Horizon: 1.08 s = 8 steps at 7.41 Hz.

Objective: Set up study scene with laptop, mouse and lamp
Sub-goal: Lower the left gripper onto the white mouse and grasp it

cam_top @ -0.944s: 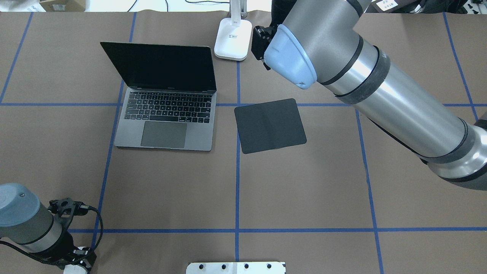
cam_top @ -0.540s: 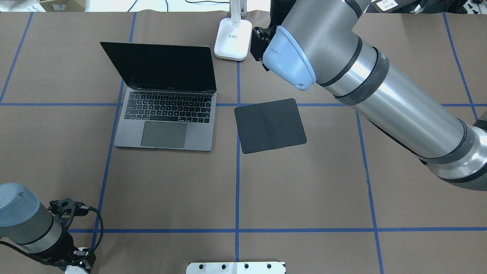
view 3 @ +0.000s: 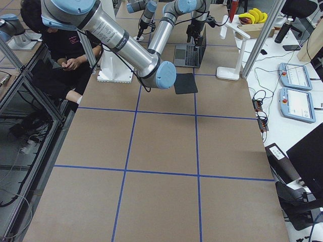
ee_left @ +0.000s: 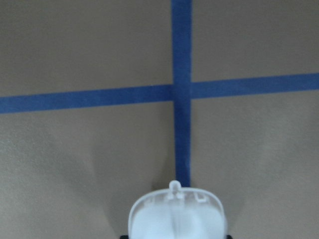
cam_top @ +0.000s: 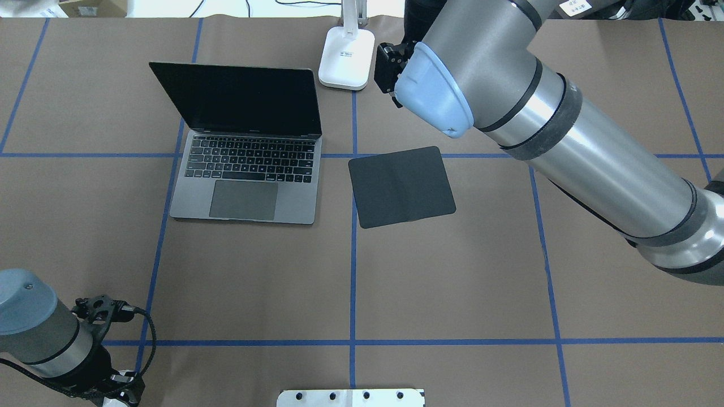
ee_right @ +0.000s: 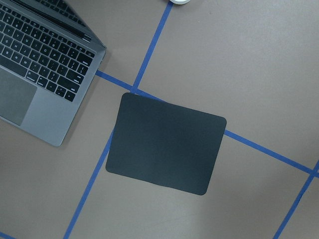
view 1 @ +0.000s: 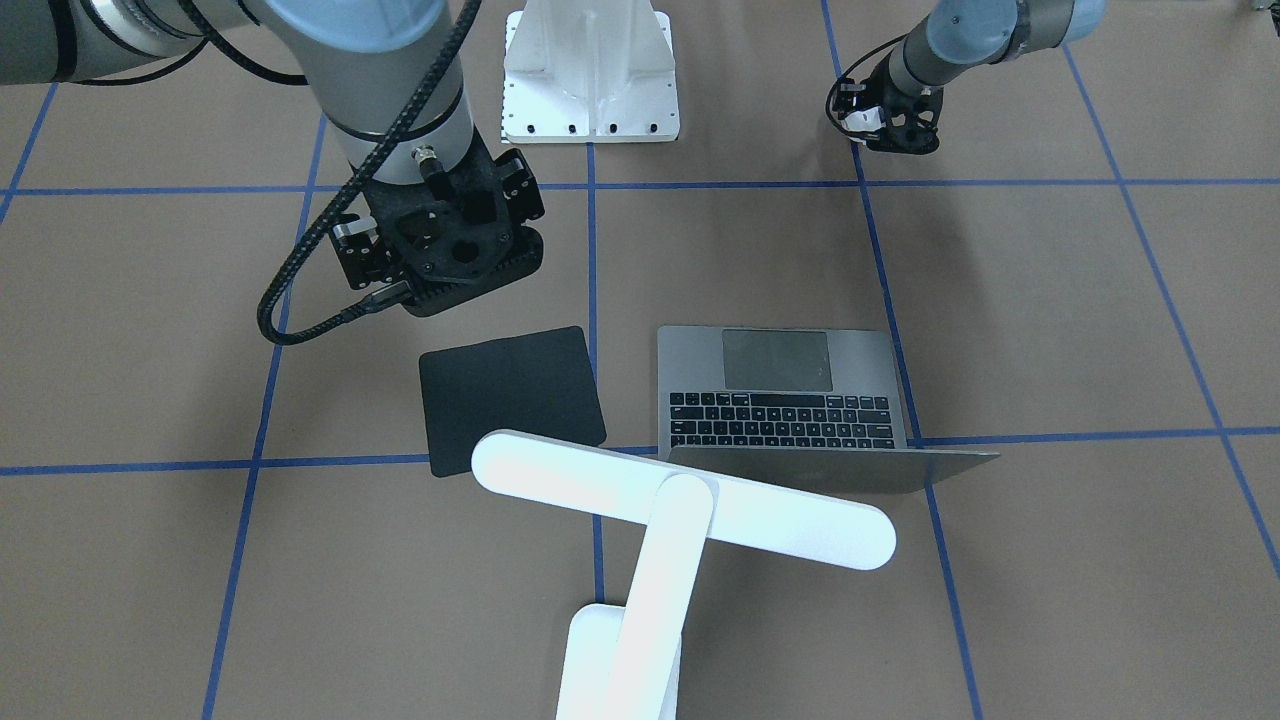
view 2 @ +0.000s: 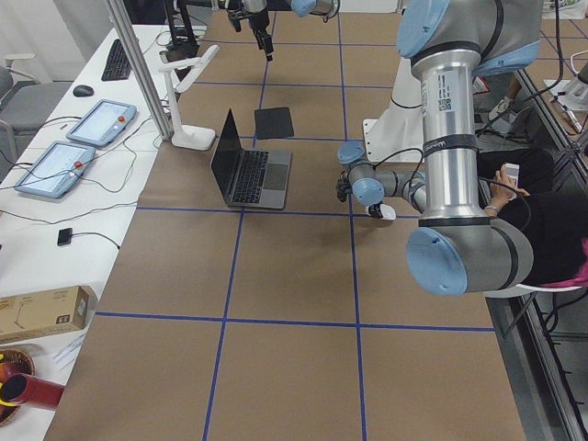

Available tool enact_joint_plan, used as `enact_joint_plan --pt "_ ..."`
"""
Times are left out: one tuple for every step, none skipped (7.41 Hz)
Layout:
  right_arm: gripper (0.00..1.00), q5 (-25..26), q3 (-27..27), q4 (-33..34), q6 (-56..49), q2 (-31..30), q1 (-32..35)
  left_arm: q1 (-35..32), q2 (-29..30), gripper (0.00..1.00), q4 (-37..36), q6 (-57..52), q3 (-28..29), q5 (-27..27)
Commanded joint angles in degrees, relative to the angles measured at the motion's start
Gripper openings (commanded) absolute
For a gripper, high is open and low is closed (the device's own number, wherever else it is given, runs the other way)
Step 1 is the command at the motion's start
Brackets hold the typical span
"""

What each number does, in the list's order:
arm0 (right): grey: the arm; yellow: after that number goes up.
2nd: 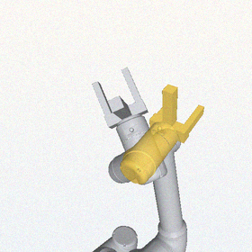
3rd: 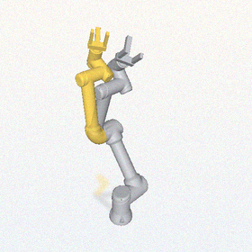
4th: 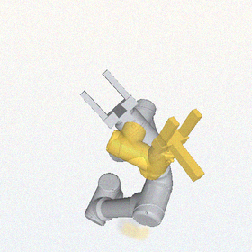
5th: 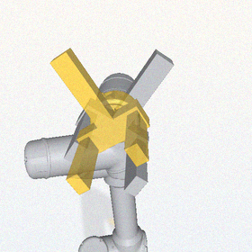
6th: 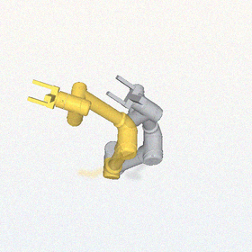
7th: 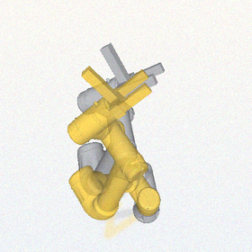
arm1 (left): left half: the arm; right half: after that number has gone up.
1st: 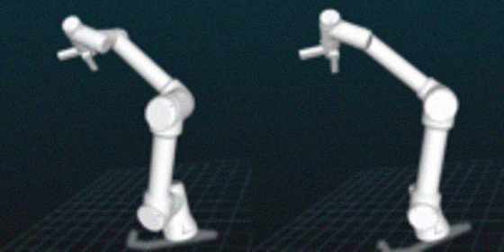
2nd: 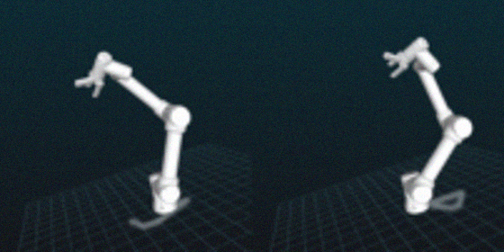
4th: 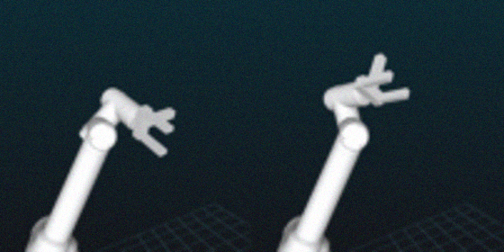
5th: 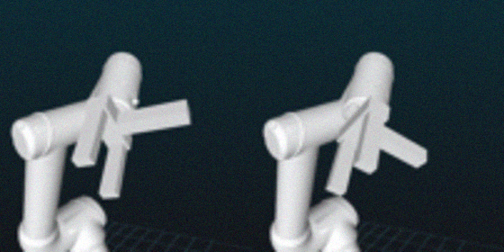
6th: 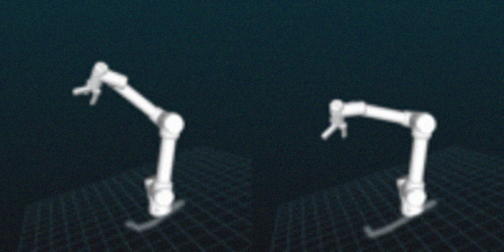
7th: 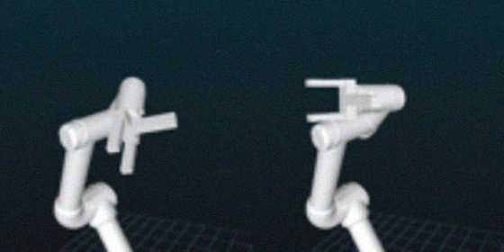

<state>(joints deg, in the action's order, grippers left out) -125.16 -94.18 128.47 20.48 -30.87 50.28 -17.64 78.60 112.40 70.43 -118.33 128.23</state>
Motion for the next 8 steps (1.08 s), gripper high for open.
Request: enact_joint_plan --pt "1.0 0.09 -0.03 -0.06 0.0 -0.07 0.0 -0.11 0.33 0.63 0.02 -0.03 -0.15 0.53" --pt "1.0 0.09 -0.12 -0.06 0.0 -0.07 0.0 -0.72 0.94 0.63 -0.07 0.05 -0.23 0.53" --pt "1.0 0.0 -0.12 0.02 0.0 -0.16 0.0 -1.86 0.94 0.63 -0.07 -0.03 -0.76 0.53" --pt "1.0 0.0 -0.47 0.02 0.0 -0.5 0.0 -4.39 1.81 0.63 -0.25 -0.12 -0.94 0.7" --pt "1.0 -0.09 -1.95 -0.06 0.0 -1.81 0.0 -8.07 3.82 0.63 -0.42 -0.47 -0.94 0.79" --pt "1.0 -0.17 -3.62 -0.06 0.0 -3.31 0.0 -11.76 6.46 0.63 -0.51 -0.65 -0.85 1.58" --pt "1.0 -0.26 -4.33 -0.06 0.0 -3.84 -0.09 -15.46 9.18 0.63 -0.69 -0.73 -0.42 2.98" --pt "1.0 -0.26 -5.12 -0.06 0.0 -4.72 -0.09 -17.84 11.73 0.63 -0.77 -0.82 -0.15 3.34"
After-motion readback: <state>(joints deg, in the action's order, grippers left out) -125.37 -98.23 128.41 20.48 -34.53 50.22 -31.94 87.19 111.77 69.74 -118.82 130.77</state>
